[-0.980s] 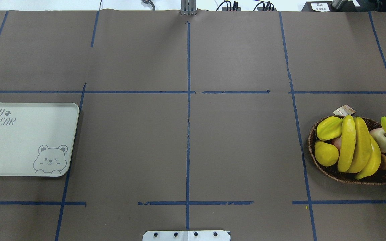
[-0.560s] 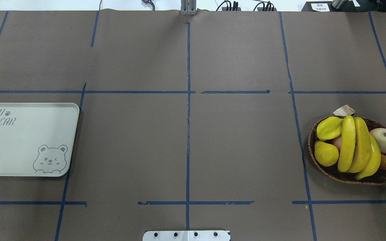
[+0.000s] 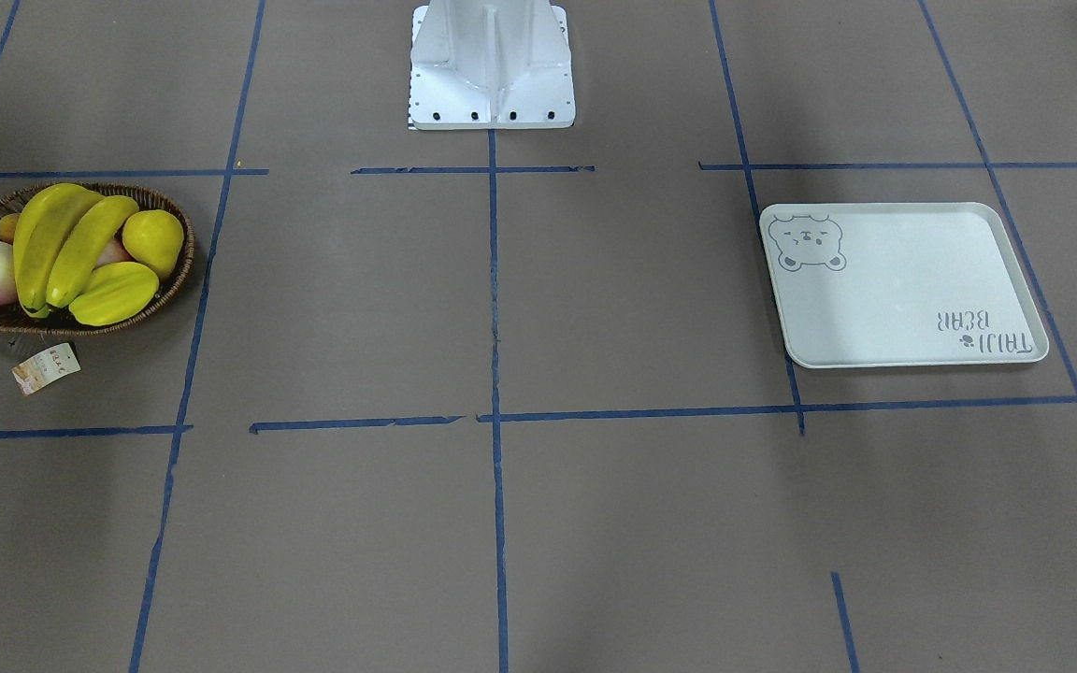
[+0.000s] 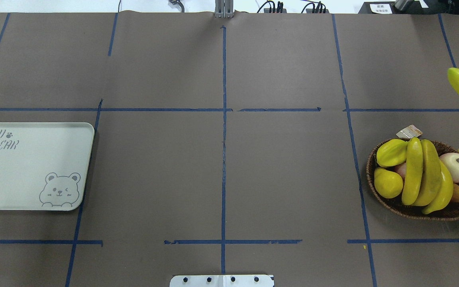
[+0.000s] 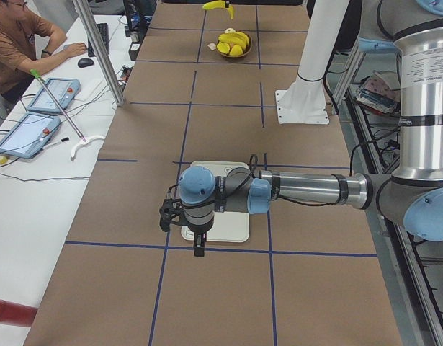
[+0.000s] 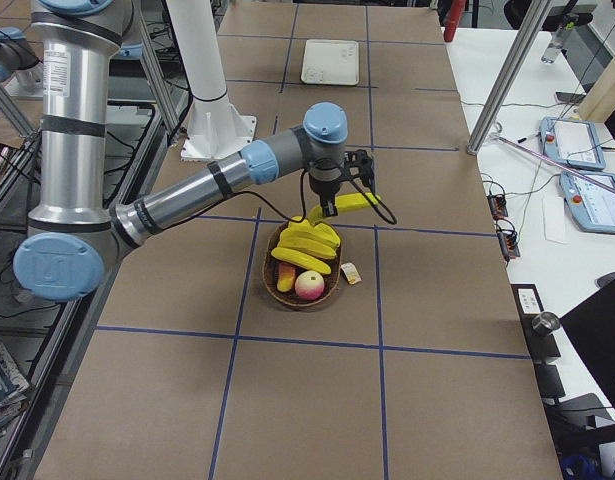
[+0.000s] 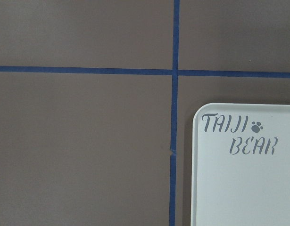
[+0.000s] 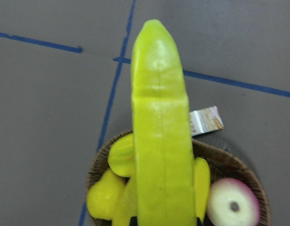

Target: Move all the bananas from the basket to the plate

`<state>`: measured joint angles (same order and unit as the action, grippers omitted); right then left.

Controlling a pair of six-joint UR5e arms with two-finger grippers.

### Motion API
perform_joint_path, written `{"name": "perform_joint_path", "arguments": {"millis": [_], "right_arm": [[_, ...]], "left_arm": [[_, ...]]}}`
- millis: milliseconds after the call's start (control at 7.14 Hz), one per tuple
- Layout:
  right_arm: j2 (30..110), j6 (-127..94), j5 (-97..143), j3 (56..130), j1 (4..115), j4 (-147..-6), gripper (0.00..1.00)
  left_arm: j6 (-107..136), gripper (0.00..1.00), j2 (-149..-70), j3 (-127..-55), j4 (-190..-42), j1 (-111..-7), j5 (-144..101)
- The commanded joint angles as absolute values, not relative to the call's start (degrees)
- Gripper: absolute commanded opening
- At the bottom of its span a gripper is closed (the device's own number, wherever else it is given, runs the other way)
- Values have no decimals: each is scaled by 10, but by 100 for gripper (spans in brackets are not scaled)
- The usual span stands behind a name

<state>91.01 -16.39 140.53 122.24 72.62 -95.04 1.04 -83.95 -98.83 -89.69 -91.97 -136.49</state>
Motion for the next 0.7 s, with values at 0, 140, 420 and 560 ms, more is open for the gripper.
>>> {"name": "perform_joint_path", "arguments": {"millis": [0, 140, 420, 560], "right_arm": [[743, -327, 1420, 1170, 634, -952, 0], [676, -444, 1412, 1153, 578, -945, 1], [587, -587, 1328, 1140, 486, -944, 1], [554, -636, 1290, 1140, 448, -943, 1]], "left_arm": [[31, 100, -865, -987, -903, -918, -1408], [68, 100, -902, -986, -904, -912, -1415], [201, 100, -975, -984, -939, -834, -1415], [332, 99, -1004, -975, -1027, -744, -1414]]}}
